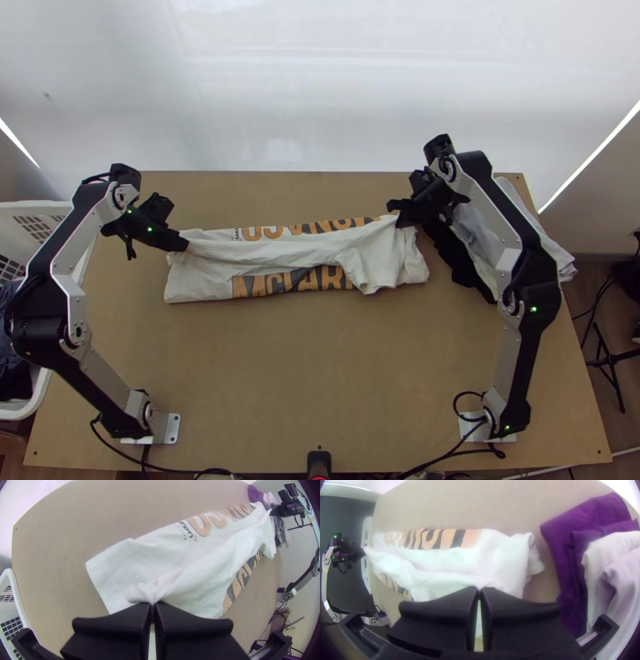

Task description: Fold the t-shirt

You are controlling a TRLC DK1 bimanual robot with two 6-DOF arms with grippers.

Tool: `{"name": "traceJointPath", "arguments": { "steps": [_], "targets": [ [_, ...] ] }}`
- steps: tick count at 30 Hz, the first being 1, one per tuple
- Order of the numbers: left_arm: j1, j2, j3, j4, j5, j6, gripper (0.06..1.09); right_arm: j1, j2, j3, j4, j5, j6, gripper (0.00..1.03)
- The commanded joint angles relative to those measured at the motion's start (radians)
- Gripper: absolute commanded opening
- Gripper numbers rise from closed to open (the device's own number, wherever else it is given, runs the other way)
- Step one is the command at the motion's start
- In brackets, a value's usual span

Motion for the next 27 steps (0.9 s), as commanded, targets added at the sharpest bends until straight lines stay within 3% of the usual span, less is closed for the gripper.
{"name": "traceJointPath", "arguments": {
  "steps": [1, 13, 14, 15, 16, 18, 22, 27],
  "targets": [
    [-0.008, 0.046, 0.007, 0.014, -0.002, -0.021, 0.09, 0.001, 0.09, 0.089, 0.0, 0.041, 0.007, 0.03],
    [0.067, 0.069, 0.001, 0.032, -0.013, -0.01, 0.09, 0.002, 0.132, 0.109, 0.009, 0.112, 0.007, 0.03],
    [0.07, 0.069, -0.001, 0.054, -0.012, -0.024, 0.09, 0.006, 0.133, 0.11, 0.017, 0.124, 0.011, 0.09],
    [0.072, 0.073, -0.001, 0.078, -0.012, -0.042, 0.16, 0.009, 0.135, 0.117, 0.017, 0.136, 0.03, 0.22],
    [0.072, 0.073, 0.004, 0.086, -0.01, -0.05, 0.38, 0.01, 0.135, 0.118, 0.017, 0.138, 0.039, 0.38],
    [0.072, 0.062, -0.009, 0.075, 0.031, -0.045, 1.04, 0.016, 0.121, 0.118, 0.009, 0.139, 0.057, 0.65],
    [0.075, 0.014, -0.052, 0.037, 0.183, -0.053, 1.04, 0.044, 0.038, 0.117, -0.026, 0.138, 0.071, 0.95],
    [0.064, -0.119, -0.13, 0.101, 0.275, -0.148, 1.04, 0.113, -0.134, 0.123, -0.035, 0.107, 0.073, 0.99]
  ]
}}
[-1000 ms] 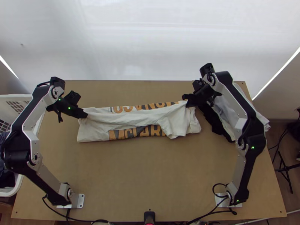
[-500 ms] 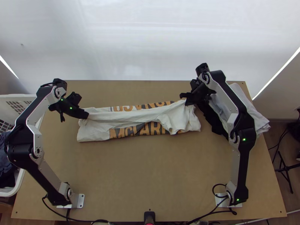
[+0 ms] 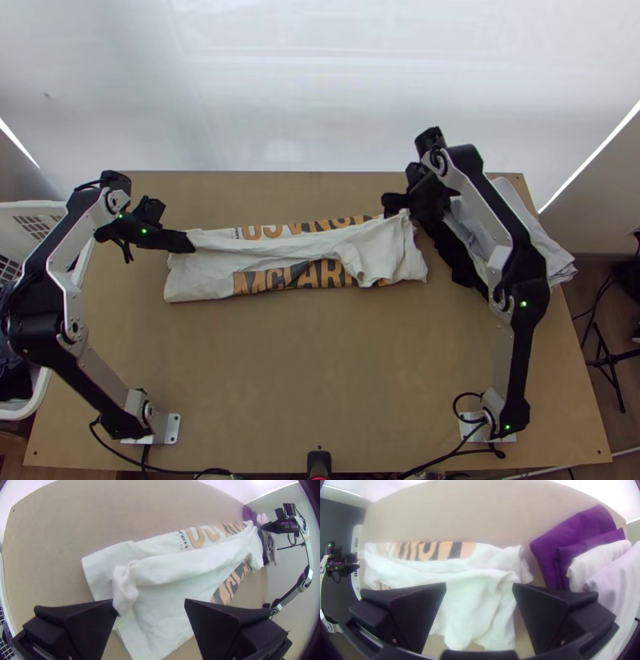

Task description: Fold the t-shirt

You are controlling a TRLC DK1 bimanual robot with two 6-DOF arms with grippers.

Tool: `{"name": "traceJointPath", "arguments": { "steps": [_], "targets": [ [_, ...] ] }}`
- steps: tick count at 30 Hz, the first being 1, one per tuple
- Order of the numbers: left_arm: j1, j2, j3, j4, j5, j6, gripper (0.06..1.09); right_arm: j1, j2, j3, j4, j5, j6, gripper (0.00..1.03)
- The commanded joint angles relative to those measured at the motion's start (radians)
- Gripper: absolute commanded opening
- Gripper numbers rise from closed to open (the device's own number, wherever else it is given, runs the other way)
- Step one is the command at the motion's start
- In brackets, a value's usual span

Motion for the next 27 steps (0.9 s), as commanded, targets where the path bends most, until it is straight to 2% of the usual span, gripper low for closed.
{"name": "traceJointPath", "arguments": {
  "steps": [1, 5, 9, 13, 20, 22, 27],
  "targets": [
    [0.0, -0.149, -0.084, 0.044, 0.13, -0.105, 1.04, 0.09, -0.187, 0.012, -0.016, -0.056, 0.013, 0.99],
    [0.025, -0.278, -0.201, 0.078, 0.15, -0.123, 1.04, 0.223, -0.228, 0.057, -0.018, -0.131, 0.017, 0.99],
    [0.106, -0.339, -0.322, 0.164, 0.08, -0.088, 1.04, 0.326, -0.197, 0.129, -0.02, -0.174, 0.03, 0.99],
    [0.214, -0.35, -0.376, 0.235, -0.014, -0.043, 1.04, 0.386, -0.13, 0.176, -0.018, -0.2, 0.056, 0.99],
    [0.355, -0.362, -0.387, 0.284, -0.008, 0.007, 1.04, 0.444, -0.048, 0.231, -0.013, -0.203, 0.06, 0.99],
    [0.359, -0.35, -0.394, 0.285, 0.029, -0.011, 1.04, 0.452, -0.036, 0.239, -0.007, -0.208, 0.063, 0.99],
    [0.347, -0.334, -0.431, 0.255, 0.242, -0.091, 1.04, 0.464, -0.01, 0.239, -0.009, -0.214, 0.063, 0.99]
  ]
}}
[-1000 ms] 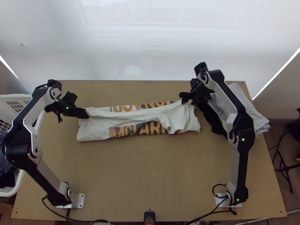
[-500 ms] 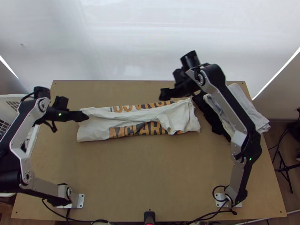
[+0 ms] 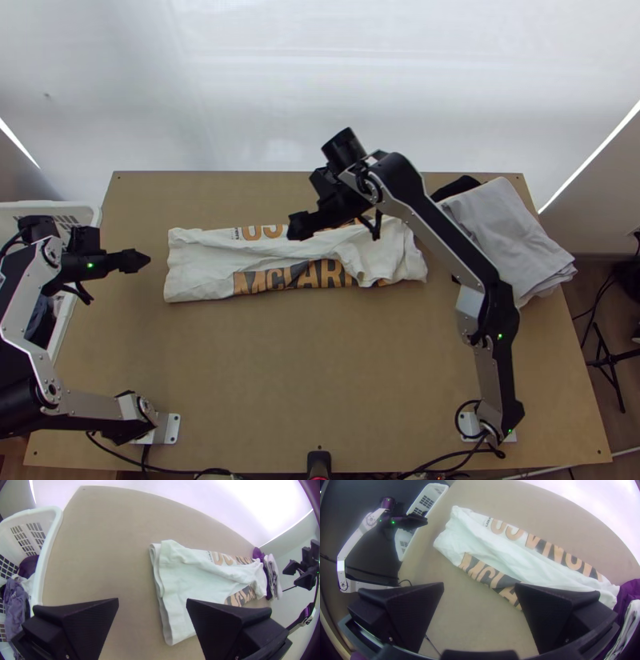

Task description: Fold the t-shirt

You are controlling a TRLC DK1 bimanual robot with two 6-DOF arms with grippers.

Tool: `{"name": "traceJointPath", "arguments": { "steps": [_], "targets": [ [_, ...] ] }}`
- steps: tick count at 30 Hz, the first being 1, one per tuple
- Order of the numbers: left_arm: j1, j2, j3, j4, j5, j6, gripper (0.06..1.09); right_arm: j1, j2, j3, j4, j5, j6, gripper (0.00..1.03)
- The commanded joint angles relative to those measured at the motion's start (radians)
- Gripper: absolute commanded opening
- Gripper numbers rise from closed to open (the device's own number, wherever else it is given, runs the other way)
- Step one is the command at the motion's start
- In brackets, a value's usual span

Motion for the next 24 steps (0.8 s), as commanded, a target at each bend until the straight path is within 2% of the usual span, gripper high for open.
{"name": "traceJointPath", "arguments": {
  "steps": [1, 6, 10, 24],
  "targets": [
    [0.014, 0.014, -0.057, -0.004, 0.188, -0.075, 1.04, 0.031, 0.047, 0.021, 0.003, -0.013, 0.004, 0.99],
    [-0.009, 0.058, -0.078, -0.001, 0.352, -0.114, 1.04, 0.005, 0.058, 0.01, -0.006, -0.039, 0.004, 0.99],
    [-0.007, 0.126, -0.073, 0.05, 0.351, -0.129, 1.04, -0.009, 0.051, 0.006, -0.012, -0.047, 0.004, 0.99],
    [-0.03, 0.275, -0.038, 0.128, 0.296, -0.071, 1.04, -0.016, 0.041, -0.005, -0.02, -0.052, -0.001, 0.99]
  ]
}}
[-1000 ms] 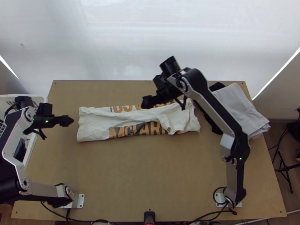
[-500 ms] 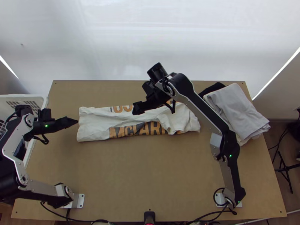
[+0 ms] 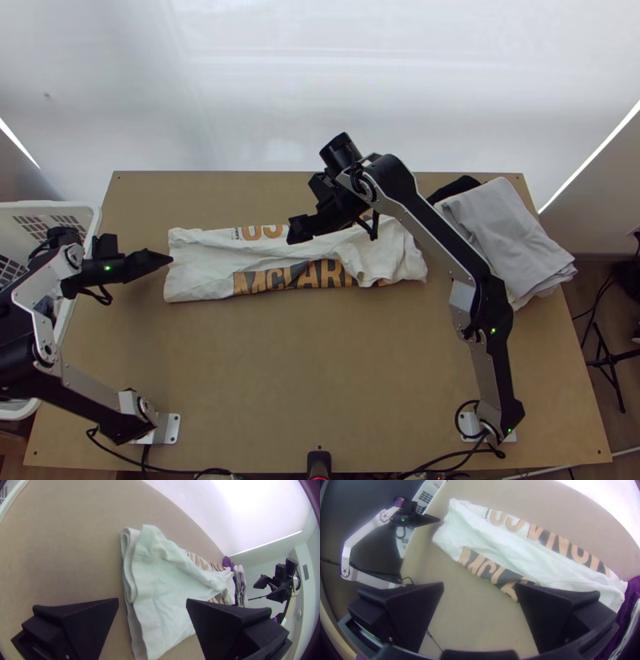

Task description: Fold the t-shirt

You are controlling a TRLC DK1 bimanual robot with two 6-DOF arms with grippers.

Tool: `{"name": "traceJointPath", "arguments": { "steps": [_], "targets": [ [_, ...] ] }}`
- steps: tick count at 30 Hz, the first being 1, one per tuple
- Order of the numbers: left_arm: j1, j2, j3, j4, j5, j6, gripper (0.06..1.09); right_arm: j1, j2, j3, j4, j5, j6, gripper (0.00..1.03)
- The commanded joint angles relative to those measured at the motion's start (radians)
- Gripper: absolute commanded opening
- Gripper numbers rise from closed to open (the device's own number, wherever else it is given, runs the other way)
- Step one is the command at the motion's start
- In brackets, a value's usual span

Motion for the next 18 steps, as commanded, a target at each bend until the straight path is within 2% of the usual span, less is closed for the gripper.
{"name": "traceJointPath", "arguments": {
  "steps": [1, 8, 15, 16, 18],
  "targets": [
    [-0.029, 0.076, 0.013, 0.041, -0.033, 0.017, 1.04, -0.001, -0.001, -0.004, -0.002, 0.0, -0.001, 0.99],
    [-0.098, 0.104, 0.025, 0.066, -0.075, 0.015, 1.04, 0.004, -0.004, -0.004, -0.002, 0.002, -0.001, 0.99],
    [-0.141, 0.117, 0.051, 0.062, -0.074, -0.022, 1.03, 0.004, -0.015, -0.014, -0.002, 0.002, -0.002, 0.99],
    [-0.152, 0.117, 0.051, 0.062, -0.074, -0.028, 1.02, 0.004, -0.015, -0.014, -0.002, 0.002, -0.002, 0.99],
    [-0.162, 0.111, 0.048, 0.064, -0.071, -0.056, 0.81, 0.004, -0.017, -0.014, -0.002, 0.002, -0.004, 0.99]
  ]
}}
